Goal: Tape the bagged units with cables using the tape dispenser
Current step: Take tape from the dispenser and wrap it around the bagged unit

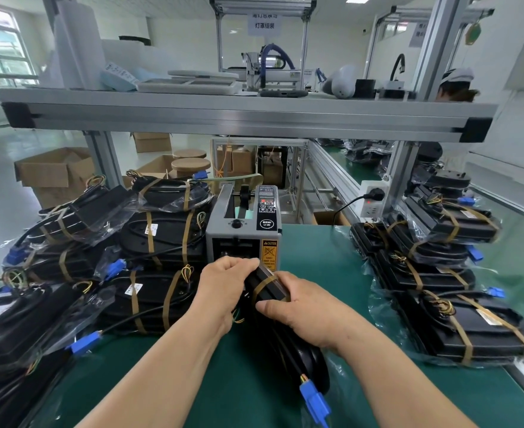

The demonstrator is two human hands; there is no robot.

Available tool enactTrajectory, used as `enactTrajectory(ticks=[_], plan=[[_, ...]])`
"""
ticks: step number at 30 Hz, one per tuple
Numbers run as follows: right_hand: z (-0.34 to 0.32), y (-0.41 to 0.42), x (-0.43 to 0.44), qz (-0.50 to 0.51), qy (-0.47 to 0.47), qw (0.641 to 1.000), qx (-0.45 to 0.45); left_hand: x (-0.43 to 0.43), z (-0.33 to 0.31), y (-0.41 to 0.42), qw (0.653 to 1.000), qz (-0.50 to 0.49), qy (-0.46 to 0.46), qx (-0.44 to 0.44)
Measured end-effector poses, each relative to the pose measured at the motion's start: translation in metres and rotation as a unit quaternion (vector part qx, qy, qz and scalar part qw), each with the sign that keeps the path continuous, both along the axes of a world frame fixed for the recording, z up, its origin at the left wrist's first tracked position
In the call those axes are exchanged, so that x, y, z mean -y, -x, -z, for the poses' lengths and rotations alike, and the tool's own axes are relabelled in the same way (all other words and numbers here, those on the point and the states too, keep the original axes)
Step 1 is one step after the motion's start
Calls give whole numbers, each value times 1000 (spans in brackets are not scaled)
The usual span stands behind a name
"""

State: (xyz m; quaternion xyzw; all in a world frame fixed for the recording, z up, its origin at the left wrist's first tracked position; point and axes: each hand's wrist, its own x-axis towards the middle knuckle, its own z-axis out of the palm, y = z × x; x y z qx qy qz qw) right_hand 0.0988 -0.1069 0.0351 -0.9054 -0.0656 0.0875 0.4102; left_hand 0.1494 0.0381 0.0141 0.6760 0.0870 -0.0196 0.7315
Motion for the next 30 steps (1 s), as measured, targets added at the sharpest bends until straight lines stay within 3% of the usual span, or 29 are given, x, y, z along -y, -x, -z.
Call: enactTrajectory(ticks=[8, 15, 20, 22, 27, 30], plan=[[0, -1, 2, 8, -3, 1000, -9, 0, 2, 9, 1000, 24, 12, 3], [-31, -24, -16, -78, 136, 987, -38, 2, 1, 9, 1000, -16, 14, 5], [-29, -32, -24, 9, 119, 991, -67, -16, 2, 4, 999, -22, 36, -29], [-34, -23, -14, 49, 84, 993, -62, -26, 4, -1, 997, -47, 44, -44], [-46, -2, 26, 100, -196, 975, -4, -29, 4, -19, 988, -60, 103, -102], [-32, 9, 27, 148, -254, 953, 70, -19, -1, -30, 975, -64, 150, -151]])
